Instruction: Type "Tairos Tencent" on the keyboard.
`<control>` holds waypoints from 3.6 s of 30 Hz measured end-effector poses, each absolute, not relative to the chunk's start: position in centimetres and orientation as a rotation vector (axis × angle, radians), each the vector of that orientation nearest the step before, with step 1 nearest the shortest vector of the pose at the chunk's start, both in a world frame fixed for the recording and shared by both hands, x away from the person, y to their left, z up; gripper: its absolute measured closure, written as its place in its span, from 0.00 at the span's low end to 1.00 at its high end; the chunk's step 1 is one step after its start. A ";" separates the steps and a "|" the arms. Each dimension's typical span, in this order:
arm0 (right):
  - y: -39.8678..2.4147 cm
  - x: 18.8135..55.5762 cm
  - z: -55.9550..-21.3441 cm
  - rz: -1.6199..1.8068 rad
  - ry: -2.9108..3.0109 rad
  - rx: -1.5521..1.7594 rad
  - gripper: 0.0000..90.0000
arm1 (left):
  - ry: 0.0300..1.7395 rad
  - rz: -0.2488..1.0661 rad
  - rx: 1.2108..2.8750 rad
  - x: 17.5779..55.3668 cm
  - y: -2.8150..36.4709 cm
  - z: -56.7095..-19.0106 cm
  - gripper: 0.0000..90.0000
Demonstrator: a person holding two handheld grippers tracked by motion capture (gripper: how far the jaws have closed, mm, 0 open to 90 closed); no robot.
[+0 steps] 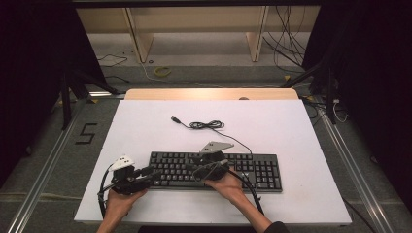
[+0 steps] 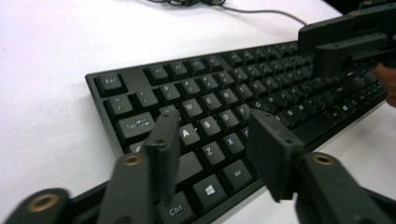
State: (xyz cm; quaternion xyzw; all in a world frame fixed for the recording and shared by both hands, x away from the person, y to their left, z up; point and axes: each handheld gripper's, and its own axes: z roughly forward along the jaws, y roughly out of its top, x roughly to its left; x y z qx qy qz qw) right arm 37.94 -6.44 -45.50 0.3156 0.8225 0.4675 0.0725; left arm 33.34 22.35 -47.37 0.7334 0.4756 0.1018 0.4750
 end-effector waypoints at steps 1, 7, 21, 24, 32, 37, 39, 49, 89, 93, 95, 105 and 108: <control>-6.3 38.1 -45.6 1.402 2.475 0.947 0.71 | 1.173 0.250 1.809 33.4 22.4 -47.4 0.65; -5.6 38.5 -45.9 1.388 2.490 0.947 0.82 | 1.182 0.249 1.850 33.5 22.4 -47.6 0.81; -3.8 39.6 -46.9 1.294 2.550 0.974 1.00 | 1.195 0.269 1.915 33.8 22.1 -47.9 0.99; -3.4 39.8 -47.0 1.271 2.551 0.982 1.00 | 1.203 0.267 1.920 33.9 22.2 -48.0 0.99; -2.6 40.2 -47.5 1.226 2.564 0.988 1.00 | 1.223 0.261 1.933 34.0 22.3 -48.2 0.99; -2.5 40.4 -47.7 1.213 2.568 0.989 1.00 | 1.232 0.269 1.936 34.1 22.4 -48.2 0.99; -2.4 40.4 -47.7 1.215 2.566 0.997 1.00 | 1.234 0.271 1.938 34.1 22.4 -48.2 0.99; -2.4 40.4 -47.8 1.205 2.567 1.003 1.00 | 1.238 0.268 1.937 34.2 22.6 -48.2 0.99; -3.9 39.6 -46.7 1.357 2.526 1.034 0.76 | 1.195 0.251 1.866 34.0 22.5 -47.3 0.82; -4.4 39.4 -46.3 1.384 2.524 1.019 0.65 | 1.180 0.243 1.859 34.1 22.2 -47.1 0.71; -4.5 39.2 -46.1 1.389 2.527 1.016 0.57 | 1.177 0.242 1.857 34.1 22.1 -47.1 0.65; -5.9 38.0 -45.6 1.426 2.520 0.994 0.43 | 1.158 0.253 1.826 34.7 21.5 -46.5 0.44; -6.3 37.6 -45.5 1.434 2.517 0.991 0.42 | 1.153 0.252 1.831 34.9 21.3 -46.3 0.43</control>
